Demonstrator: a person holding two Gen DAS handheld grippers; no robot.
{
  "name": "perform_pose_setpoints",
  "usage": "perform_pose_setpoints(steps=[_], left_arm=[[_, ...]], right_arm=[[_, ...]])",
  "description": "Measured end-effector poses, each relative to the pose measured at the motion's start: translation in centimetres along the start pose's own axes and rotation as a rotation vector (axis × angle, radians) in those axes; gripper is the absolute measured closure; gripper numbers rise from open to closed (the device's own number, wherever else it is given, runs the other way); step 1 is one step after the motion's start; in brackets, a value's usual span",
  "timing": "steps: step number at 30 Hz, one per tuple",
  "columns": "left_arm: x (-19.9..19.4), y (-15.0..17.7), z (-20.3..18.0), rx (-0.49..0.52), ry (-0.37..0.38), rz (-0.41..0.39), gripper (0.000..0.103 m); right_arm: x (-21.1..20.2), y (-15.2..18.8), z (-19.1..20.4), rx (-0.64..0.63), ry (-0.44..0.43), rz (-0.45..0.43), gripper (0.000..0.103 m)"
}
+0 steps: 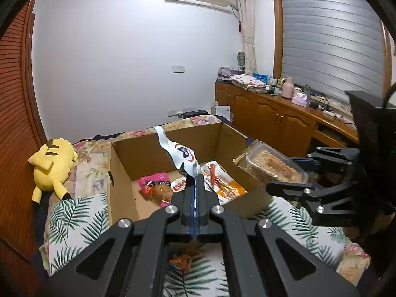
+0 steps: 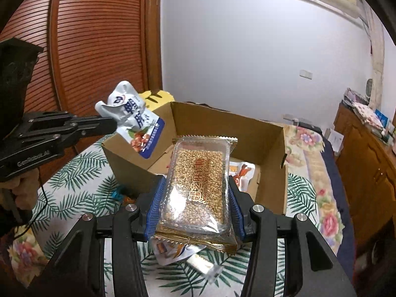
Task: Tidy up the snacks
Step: 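Lift the sesame tray with the right tool while the left tool carries the duck-neck pouch over the box, then lower the tray and pouch into the box and open both tools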
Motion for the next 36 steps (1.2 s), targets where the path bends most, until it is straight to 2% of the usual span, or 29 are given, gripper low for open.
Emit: perform_pose_setpoints(steps=[8, 15, 23, 31, 32, 36], left_arm=[[4.4, 0.1, 1.8, -0.021, -0.016, 0.042, 0.103], [6.6, 0.5, 2.3, -0.045, -0.015, 0.060, 0.103], [7.8, 1.3, 3.0, -0.050, -0.037, 0.081, 0.103], [7.7, 2.2, 3.7, -0.072, -0.046, 0.104, 0.085], [7.5, 2.3, 3.6, -0.068, -0.050, 0.104, 0.085], [7.0, 2.5, 3.5, -0.054, -0.065, 0.101, 0.082]], right_arm=[[1.7, -0.5, -0.8, -0.008, 0.015, 0.030, 0.055], [3.4, -0.9, -1.7, -0.013, 0.033, 0.054, 0.055], [7.5, -2.0, -3.0, 0.006, 0.045, 0.092, 0.054], [10.2, -2.0, -4.3, 0.070, 0.025, 0.115, 0.049], [10.1, -2.0, -4.4, 0.074, 0.027, 0.109, 0.043], [9.5, -2.0, -4.3, 0.085, 0.024, 0.091, 0.042]])
Point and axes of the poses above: each gripper's, at about its wrist camera, not at the fingertips, and x roughly the way its jaws point, z to its left, y to its underside, the point moved 5 cm from there along x, roughly the way its jaws point, and after that the axes turned 5 degrees about -y, right-handed, at the moved point
